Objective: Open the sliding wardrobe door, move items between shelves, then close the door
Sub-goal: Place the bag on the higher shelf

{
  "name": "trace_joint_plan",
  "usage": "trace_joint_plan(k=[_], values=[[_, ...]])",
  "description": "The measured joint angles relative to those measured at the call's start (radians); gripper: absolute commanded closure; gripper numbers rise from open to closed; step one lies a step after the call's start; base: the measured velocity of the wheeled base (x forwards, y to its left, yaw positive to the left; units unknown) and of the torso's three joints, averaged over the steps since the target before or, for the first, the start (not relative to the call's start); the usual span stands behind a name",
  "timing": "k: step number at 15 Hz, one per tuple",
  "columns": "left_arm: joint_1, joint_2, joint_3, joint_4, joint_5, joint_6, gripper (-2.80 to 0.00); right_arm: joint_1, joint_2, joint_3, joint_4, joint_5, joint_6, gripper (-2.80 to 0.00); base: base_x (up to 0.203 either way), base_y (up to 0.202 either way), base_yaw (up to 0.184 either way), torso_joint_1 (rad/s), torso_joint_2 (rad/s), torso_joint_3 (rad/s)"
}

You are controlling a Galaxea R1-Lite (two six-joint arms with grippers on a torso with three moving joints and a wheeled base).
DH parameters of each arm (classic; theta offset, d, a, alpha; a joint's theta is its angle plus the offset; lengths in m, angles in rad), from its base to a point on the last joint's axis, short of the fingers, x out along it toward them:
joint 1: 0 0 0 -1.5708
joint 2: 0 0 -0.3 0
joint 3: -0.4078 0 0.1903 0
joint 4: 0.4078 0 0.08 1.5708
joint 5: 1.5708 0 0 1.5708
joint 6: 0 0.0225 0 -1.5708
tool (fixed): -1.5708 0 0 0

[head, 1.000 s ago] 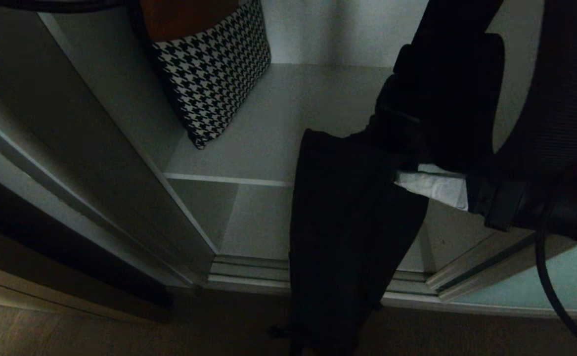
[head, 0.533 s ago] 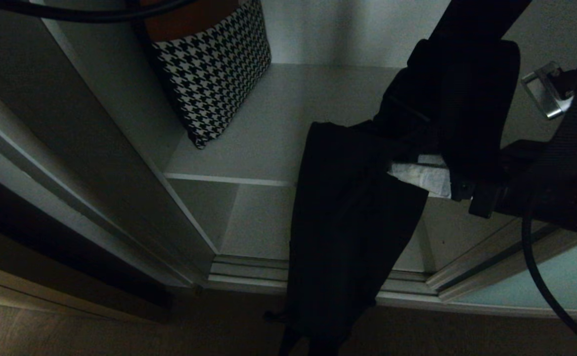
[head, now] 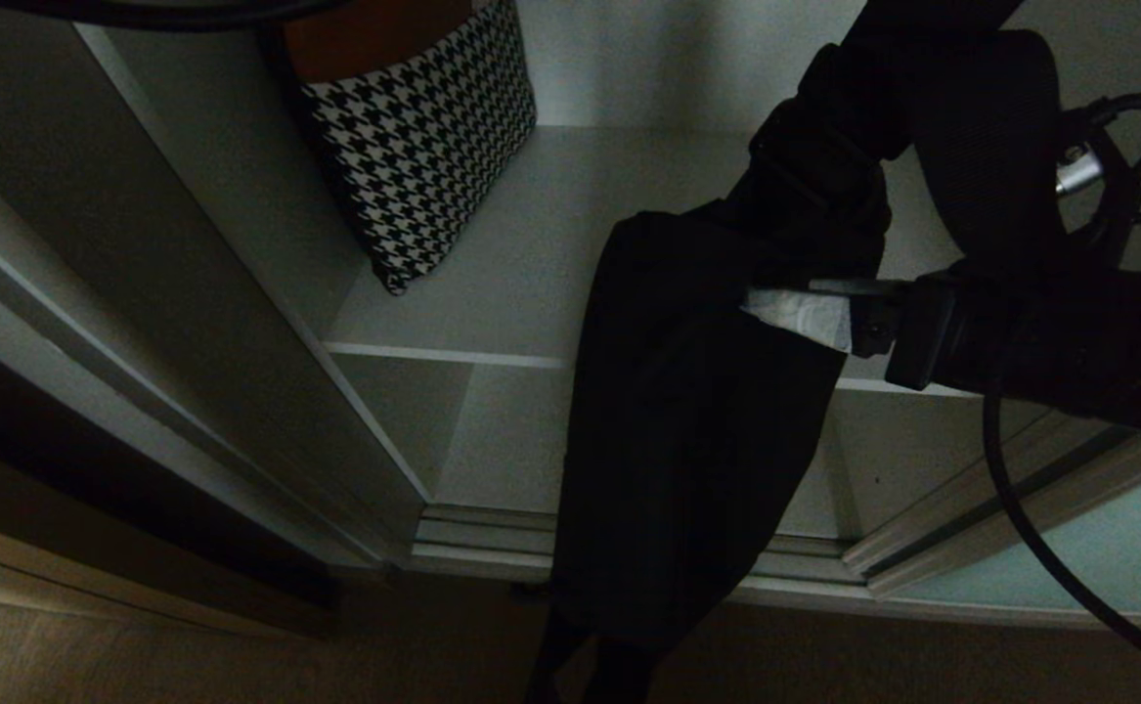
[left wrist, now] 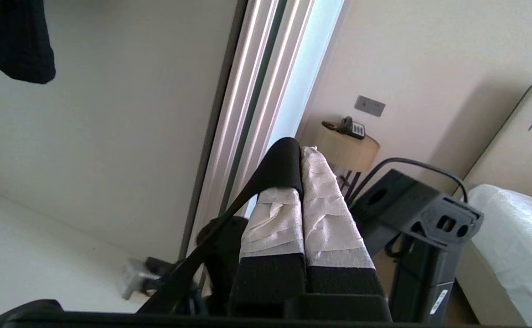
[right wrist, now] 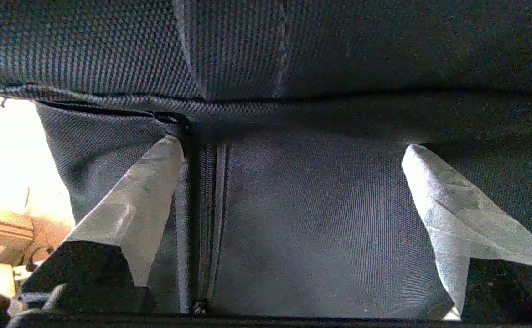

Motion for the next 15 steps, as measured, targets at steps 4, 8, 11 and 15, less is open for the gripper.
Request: trace_joint_plan(k=[4,8,11,15], values=[[0.000,-0.005,-0.001,-0.002,0.000,0.000,0.00,-0.001,0.028,-0.020,-0.009,0.002,0.008,0.00,0.000,0.000,0.000,0.000,0.00,0.000],[-0.001,-0.012,-0.002,-0.004,0.000,0.000,0.00,-0.002,0.026,-0.024,-0.010,0.001,0.008,0.00,0.000,0.000,0.000,0.000,0.00,0.000],[0.001,-0.019,-0.002,-0.003,0.019,0.000,0.00,-0.009,0.027,-0.029,-0.011,0.001,0.011,0.00,0.000,0.000,0.000,0.000,0.00,0.000],[0.003,-0.026,-0.001,-0.001,0.028,0.000,0.00,-0.030,0.011,-0.047,-0.012,0.001,0.052,0.00,0.000,0.000,0.000,0.000,0.00,0.000]])
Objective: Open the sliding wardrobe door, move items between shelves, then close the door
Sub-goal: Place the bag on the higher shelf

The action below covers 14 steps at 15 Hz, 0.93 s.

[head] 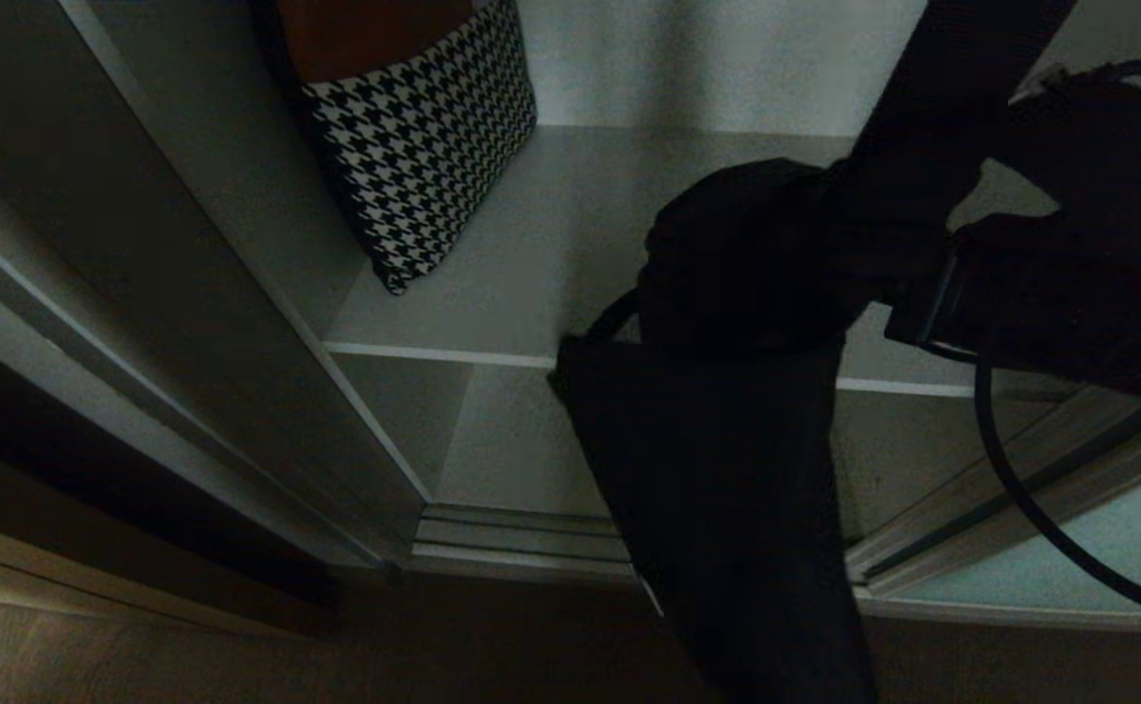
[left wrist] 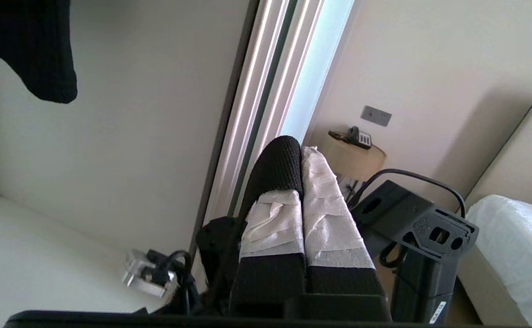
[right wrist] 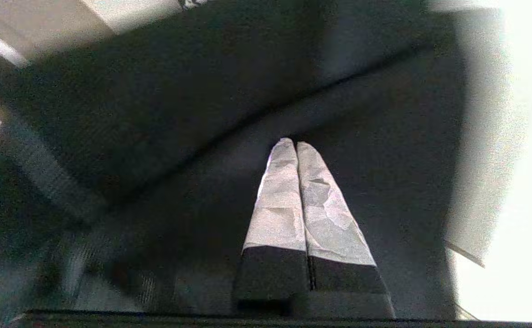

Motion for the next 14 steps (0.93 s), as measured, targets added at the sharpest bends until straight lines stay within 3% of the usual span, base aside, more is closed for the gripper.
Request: trace_joint_plan(k=[6,9,10,14], values=[[0.005,0.003,0.000,0.000,0.030,0.000,0.00,-0.025,-0.158,0.072,0.027,0.005,0.012,0.00,0.000,0.000,0.000,0.000,0.00,0.000],[0.007,0.003,0.000,-0.002,0.050,-0.001,0.00,-0.046,-0.226,0.067,0.141,0.027,0.053,0.00,0.000,0.000,0.000,0.000,0.00,0.000],[0.007,0.003,0.000,-0.002,0.055,-0.001,0.00,-0.049,-0.246,0.065,0.184,0.041,0.056,-2.80,0.000,0.000,0.000,0.000,0.00,0.000],[0.010,0.008,0.000,-0.003,0.060,-0.002,0.00,-0.056,-0.280,0.075,0.187,0.057,0.063,-2.80,0.000,0.000,0.000,0.000,0.00,0.000]])
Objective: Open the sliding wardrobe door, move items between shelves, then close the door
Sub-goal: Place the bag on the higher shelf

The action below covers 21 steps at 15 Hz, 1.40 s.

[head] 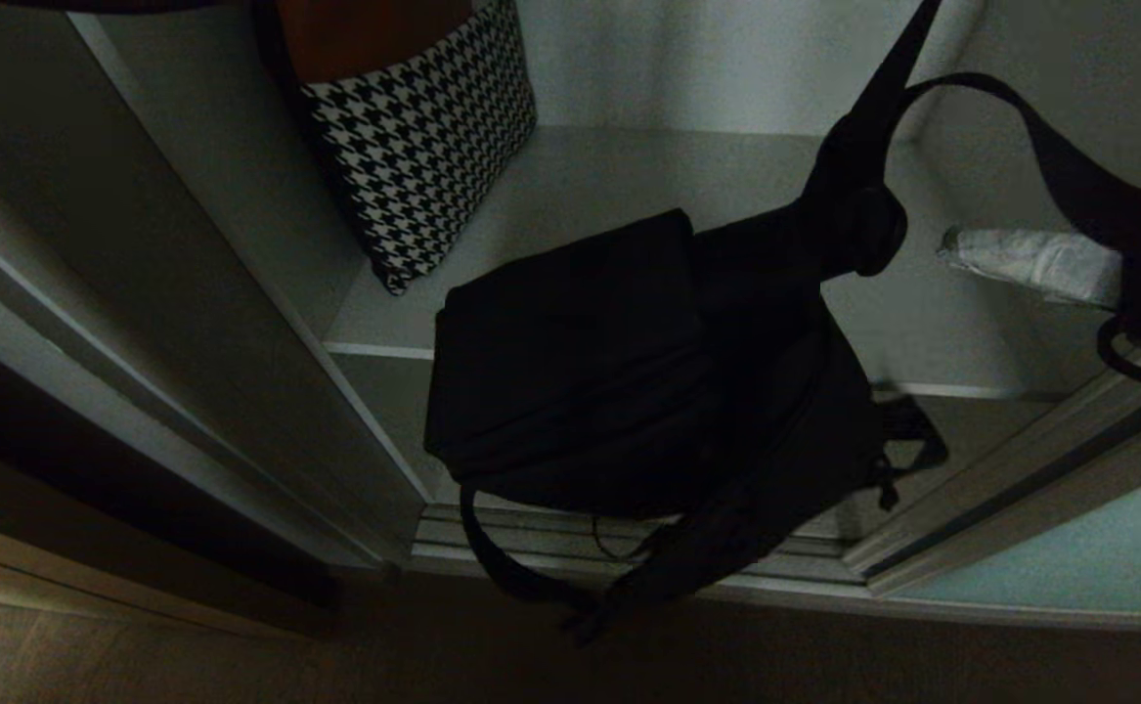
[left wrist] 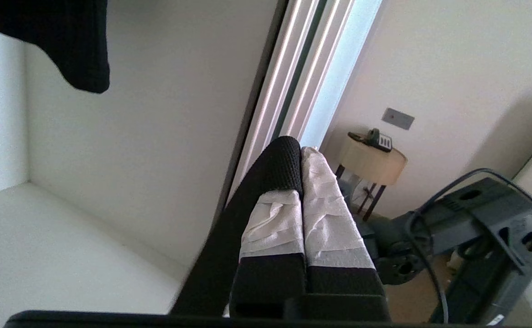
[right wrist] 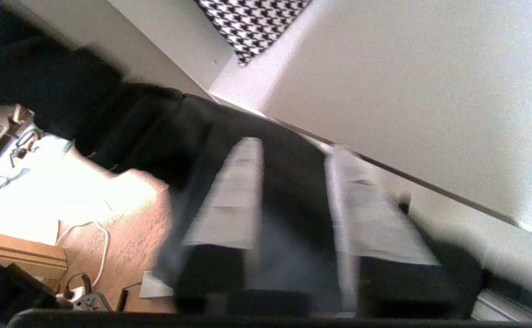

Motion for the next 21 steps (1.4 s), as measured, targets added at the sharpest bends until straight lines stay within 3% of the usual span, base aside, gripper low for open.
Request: trace_joint_plan(k=[4,13,21], values=[[0.005,0.015,0.000,-0.001,0.000,-0.003,0.00,0.010,-0.007,0.008,-0.050,0.068,-0.004,-2.80,0.000,0.000,0.000,0.000,0.00,0.000],[0.017,0.044,-0.001,-0.003,-0.002,-0.004,0.00,0.097,0.002,0.132,-0.228,0.085,-0.053,-2.80,0.000,0.000,0.000,0.000,0.00,0.000],[0.019,0.046,-0.001,-0.008,-0.001,-0.004,0.00,0.171,-0.011,0.177,-0.295,0.089,-0.051,-2.80,0.000,0.000,0.000,0.000,0.00,0.000]])
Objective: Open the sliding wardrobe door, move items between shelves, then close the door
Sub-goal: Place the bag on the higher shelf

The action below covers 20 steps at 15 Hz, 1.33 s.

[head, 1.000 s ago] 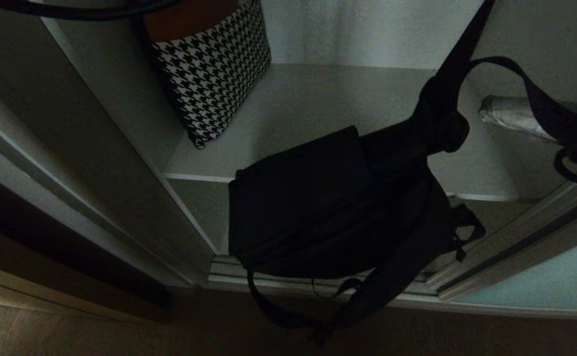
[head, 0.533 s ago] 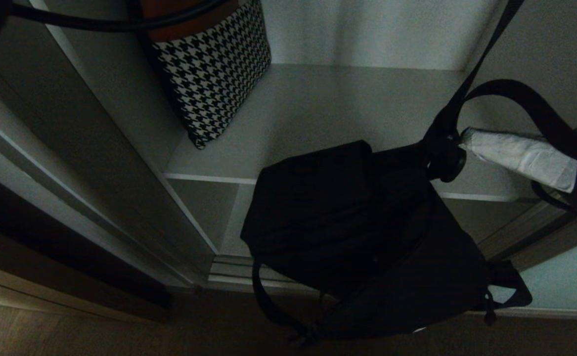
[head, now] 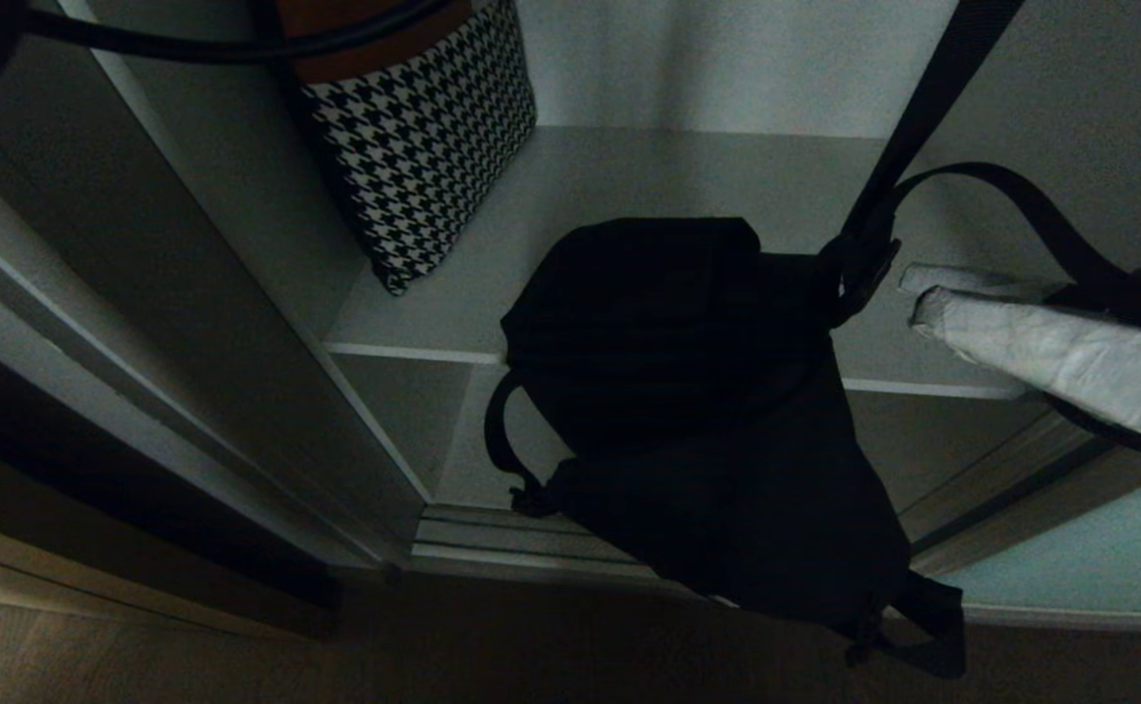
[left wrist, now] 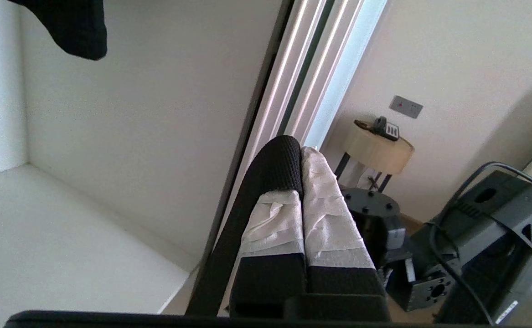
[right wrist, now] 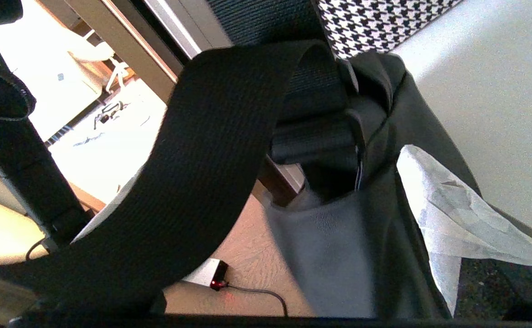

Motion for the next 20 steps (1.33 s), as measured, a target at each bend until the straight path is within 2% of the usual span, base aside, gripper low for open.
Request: trace_joint_plan(k=[6,13,14,20], values=[[-0.006,0.007,0.000,-0.002,-0.003,-0.001,0.00,0.000,0.097,-0.020,-0.124,-0.004,-0.002,-2.80,0.000,0.000,0.000,0.000,0.00,0.000],[-0.005,0.005,0.000,-0.002,-0.004,0.000,0.00,0.004,0.148,-0.016,-0.129,-0.003,-0.004,-2.80,0.000,0.000,0.000,0.000,0.00,0.000],[-0.005,0.004,0.000,-0.002,-0.003,-0.001,0.00,0.004,0.152,-0.016,-0.129,-0.005,-0.004,0.00,0.000,0.000,0.000,0.000,0.00,0.000],[-0.006,0.000,0.000,-0.013,-0.002,-0.007,0.00,0.014,0.179,-0.026,-0.133,-0.002,-0.005,0.00,0.000,0.000,0.000,0.000,0.00,0.000]])
